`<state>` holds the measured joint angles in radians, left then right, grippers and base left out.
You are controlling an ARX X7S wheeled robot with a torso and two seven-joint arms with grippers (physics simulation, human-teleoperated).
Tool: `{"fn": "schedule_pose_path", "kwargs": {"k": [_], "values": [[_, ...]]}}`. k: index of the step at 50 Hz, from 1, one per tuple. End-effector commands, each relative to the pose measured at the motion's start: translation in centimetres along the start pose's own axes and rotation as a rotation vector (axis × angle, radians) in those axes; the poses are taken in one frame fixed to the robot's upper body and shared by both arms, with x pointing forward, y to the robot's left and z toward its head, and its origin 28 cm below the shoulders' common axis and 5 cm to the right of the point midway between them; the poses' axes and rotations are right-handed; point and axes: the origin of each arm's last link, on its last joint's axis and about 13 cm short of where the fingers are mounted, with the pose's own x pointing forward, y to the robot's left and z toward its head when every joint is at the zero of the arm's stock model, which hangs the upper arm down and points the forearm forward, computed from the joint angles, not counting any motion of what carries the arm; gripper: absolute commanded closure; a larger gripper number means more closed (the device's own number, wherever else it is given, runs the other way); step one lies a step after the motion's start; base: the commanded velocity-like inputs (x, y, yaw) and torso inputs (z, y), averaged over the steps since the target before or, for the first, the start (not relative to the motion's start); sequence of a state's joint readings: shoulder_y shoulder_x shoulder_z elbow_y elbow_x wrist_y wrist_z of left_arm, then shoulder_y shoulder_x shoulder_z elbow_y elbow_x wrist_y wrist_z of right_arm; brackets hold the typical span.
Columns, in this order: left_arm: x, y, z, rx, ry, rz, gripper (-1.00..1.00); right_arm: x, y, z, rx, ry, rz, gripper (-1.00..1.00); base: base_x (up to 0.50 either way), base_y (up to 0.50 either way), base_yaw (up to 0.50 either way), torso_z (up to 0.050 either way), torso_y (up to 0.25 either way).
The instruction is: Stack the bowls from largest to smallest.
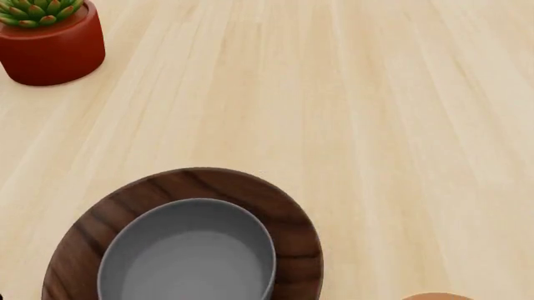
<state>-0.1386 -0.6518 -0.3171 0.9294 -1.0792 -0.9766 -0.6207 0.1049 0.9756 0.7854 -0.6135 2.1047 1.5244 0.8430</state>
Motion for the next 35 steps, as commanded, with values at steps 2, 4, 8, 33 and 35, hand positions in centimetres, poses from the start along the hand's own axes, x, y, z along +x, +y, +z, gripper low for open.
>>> {"fn": "schedule_pose_path", "kwargs": {"k": [2, 4, 8, 33, 35], "values": [[0.1, 0.3, 0.2, -0.029, -0.028, 0.005, -1.00, 1.1, -0.3, -1.6, 0.038, 0.046, -0.031, -1.00, 0.00, 0.00, 0.00, 0.000, 0.000], [0.1, 0.3, 0.2, -0.027, -0.029, 0.006, -1.00, 1.1, -0.4, -1.8, 0.047, 0.056, -0.032, -1.00, 0.00, 0.00, 0.00, 0.000, 0.000], [0.0, 0.4, 0.3, -0.033, -0.030, 0.007, -1.00, 1.7, -0.8, -2.4, 0.066, 0.074, -0.054, -1.00, 0.00, 0.00, 0.00, 0.000, 0.000], [0.1, 0.4, 0.1, -0.026, -0.028, 0.006, -1.00, 3.6, -1.5, -3.6, 0.168, 0.157, -0.018, -1.00, 0.00, 0.00, 0.00, 0.000, 0.000], [0.1, 0.4, 0.1, -0.027, -0.027, 0.006, -1.00, 3.6, -1.4, -3.6, 0.181, 0.161, -0.007, -1.00, 0.00, 0.00, 0.00, 0.000, 0.000]]}}
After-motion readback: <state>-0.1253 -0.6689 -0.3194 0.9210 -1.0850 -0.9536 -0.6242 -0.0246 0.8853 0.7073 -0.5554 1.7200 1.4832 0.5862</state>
